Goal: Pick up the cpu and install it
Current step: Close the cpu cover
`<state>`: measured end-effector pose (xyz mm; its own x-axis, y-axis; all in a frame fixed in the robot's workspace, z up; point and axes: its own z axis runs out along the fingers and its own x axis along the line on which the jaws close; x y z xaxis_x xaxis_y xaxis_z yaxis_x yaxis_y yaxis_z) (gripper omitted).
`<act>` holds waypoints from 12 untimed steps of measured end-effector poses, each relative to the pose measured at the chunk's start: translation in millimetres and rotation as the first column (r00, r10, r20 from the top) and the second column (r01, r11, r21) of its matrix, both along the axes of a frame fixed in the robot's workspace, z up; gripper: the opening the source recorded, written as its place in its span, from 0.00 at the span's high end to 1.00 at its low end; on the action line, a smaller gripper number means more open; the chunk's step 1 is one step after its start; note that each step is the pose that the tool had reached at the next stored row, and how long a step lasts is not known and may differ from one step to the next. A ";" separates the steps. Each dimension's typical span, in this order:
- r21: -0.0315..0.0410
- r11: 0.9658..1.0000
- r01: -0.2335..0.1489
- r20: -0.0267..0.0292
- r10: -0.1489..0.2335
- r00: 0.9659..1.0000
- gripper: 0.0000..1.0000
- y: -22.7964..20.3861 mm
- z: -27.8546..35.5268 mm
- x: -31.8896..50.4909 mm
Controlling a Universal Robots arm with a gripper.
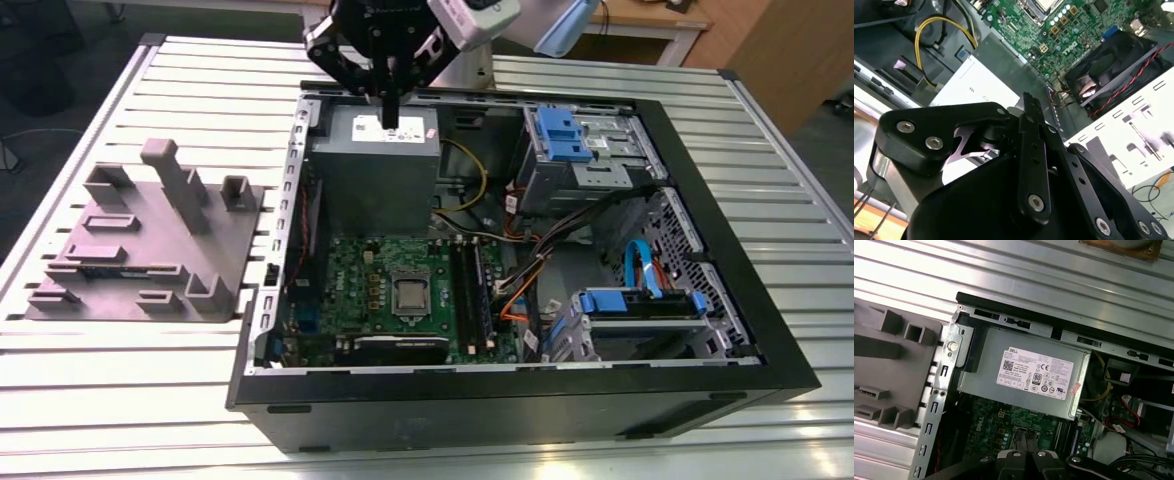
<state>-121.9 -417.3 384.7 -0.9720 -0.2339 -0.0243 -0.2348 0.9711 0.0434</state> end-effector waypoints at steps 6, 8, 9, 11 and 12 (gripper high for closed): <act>0.000 1.000 -0.019 0.000 0.019 1.000 0.90 -3.4 -1.5 1.3; 0.000 0.999 -0.054 0.000 0.054 0.999 0.90 -3.5 -2.0 1.3; 0.000 0.997 -0.072 0.000 0.072 0.997 0.90 -3.5 -2.3 1.3; 0.000 0.994 -0.108 0.000 0.108 0.994 0.90 -3.5 -2.8 1.3; 0.000 0.992 -0.126 0.000 0.126 0.992 0.90 -3.5 -3.1 1.3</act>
<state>-120.6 -420.8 381.5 -0.9349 -0.3541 -0.0243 -0.3549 0.9339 0.0434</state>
